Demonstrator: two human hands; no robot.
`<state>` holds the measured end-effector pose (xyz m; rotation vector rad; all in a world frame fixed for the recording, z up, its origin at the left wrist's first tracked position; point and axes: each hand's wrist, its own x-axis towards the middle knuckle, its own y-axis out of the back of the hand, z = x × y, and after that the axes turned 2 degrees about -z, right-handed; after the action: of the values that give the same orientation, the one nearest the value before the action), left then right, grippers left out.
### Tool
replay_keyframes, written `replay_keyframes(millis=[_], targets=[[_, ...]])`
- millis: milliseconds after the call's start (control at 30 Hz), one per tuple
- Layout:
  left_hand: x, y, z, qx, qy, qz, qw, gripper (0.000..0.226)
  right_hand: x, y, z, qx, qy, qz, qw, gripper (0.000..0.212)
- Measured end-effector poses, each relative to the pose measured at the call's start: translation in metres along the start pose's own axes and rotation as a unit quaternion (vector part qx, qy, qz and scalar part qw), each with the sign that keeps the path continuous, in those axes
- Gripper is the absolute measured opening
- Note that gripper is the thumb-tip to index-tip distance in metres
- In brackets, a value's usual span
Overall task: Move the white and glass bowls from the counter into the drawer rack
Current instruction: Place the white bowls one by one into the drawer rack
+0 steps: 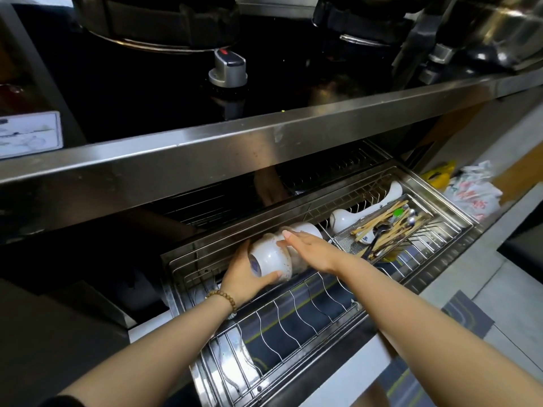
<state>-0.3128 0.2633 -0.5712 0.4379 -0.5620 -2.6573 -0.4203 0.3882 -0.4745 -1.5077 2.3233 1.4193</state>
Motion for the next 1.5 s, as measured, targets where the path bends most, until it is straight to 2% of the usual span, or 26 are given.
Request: replay_keyframes(millis=[133,233,300,367,500,633,767,867,933,1033,1133,1333,1400,1500], targets=[[-0.016,0.011,0.009,0.013,0.000,-0.009,1.000,0.084,-0.021,0.009,-0.006,0.041,-0.010,0.043,0.998,0.056],[-0.030,0.025,0.027,0.012,0.006,-0.069,0.998,0.073,-0.047,0.020,-0.012,0.105,0.007,0.091,0.990,0.054],[-0.041,0.034,0.044,0.026,0.004,-0.097,0.995,0.074,-0.066,0.025,-0.017,0.120,0.022,0.109,0.986,0.053],[-0.055,0.045,0.066,0.056,-0.034,-0.094,0.993,0.077,-0.085,0.029,-0.023,0.107,0.033,0.132,0.985,0.052],[-0.089,0.073,0.120,0.083,-0.147,-0.060,0.984,0.079,-0.126,0.040,-0.046,0.102,0.067,0.187,0.975,0.050],[-0.131,0.113,0.173,0.110,-0.262,-0.002,0.959,0.078,-0.167,0.055,-0.085,0.131,0.121,0.224,0.958,0.052],[-0.178,0.162,0.219,0.148,-0.352,0.078,0.921,0.079,-0.196,0.069,-0.145,0.136,0.197,0.258,0.936,0.053],[-0.213,0.209,0.247,0.199,-0.396,0.155,0.883,0.084,-0.213,0.074,-0.199,0.134,0.257,0.250,0.924,0.068],[-0.234,0.243,0.259,0.231,-0.412,0.214,0.855,0.089,-0.218,0.074,-0.235,0.135,0.293,0.238,0.916,0.068],[-0.261,0.295,0.265,0.256,-0.405,0.278,0.833,0.093,-0.217,0.069,-0.284,0.129,0.337,0.212,0.908,0.054],[-0.284,0.347,0.259,0.275,-0.375,0.332,0.821,0.095,-0.210,0.061,-0.330,0.110,0.370,0.199,0.901,0.050],[-0.314,0.431,0.226,0.304,-0.319,0.409,0.799,0.093,-0.191,0.040,-0.406,0.072,0.421,0.167,0.889,0.074],[-0.317,0.454,0.213,0.293,-0.293,0.421,0.807,0.094,-0.183,0.035,-0.427,0.064,0.431,0.163,0.885,0.076],[-0.315,0.482,0.199,0.232,-0.262,0.414,0.841,0.085,-0.168,0.030,-0.455,0.049,0.432,0.179,0.883,0.079]])
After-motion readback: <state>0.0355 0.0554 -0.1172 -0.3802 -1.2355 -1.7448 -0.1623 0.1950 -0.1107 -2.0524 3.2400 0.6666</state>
